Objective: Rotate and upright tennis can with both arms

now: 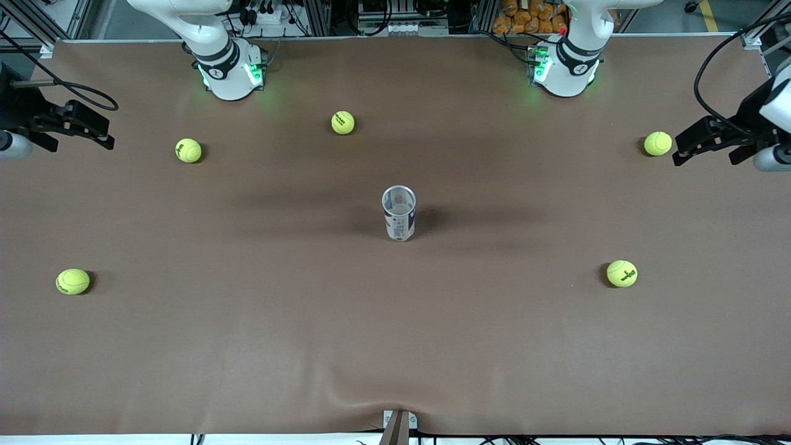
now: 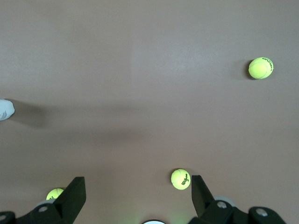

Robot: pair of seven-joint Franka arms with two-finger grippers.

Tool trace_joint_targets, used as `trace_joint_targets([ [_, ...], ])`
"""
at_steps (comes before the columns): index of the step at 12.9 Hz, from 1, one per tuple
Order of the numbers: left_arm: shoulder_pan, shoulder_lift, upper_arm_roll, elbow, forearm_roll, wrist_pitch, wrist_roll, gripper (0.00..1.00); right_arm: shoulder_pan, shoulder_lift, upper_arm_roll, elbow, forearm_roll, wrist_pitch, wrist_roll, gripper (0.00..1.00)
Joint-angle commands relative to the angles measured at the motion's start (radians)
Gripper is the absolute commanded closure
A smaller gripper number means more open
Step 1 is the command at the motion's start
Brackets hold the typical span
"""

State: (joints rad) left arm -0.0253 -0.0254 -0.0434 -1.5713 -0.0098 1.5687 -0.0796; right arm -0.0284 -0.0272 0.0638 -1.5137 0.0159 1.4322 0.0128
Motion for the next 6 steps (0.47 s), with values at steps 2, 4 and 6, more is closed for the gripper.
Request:
trace_joint_targets([
  [2,0.013,-0.004,-0.015,0.013,0.022,-0.021,0.001,0.0,-0.01,-0.017,0.007,-0.017,0.004,0.008,0.015,0.0],
  [4,0.021,-0.007,-0.012,0.011,0.024,-0.026,0.006,0.0,-0.01,-0.017,0.007,-0.017,0.004,0.007,0.015,0.0],
  [6,0.022,-0.008,-0.012,0.01,0.024,-0.027,0.012,0.0,-0.011,-0.017,0.007,-0.017,0.004,0.007,0.015,0.0],
])
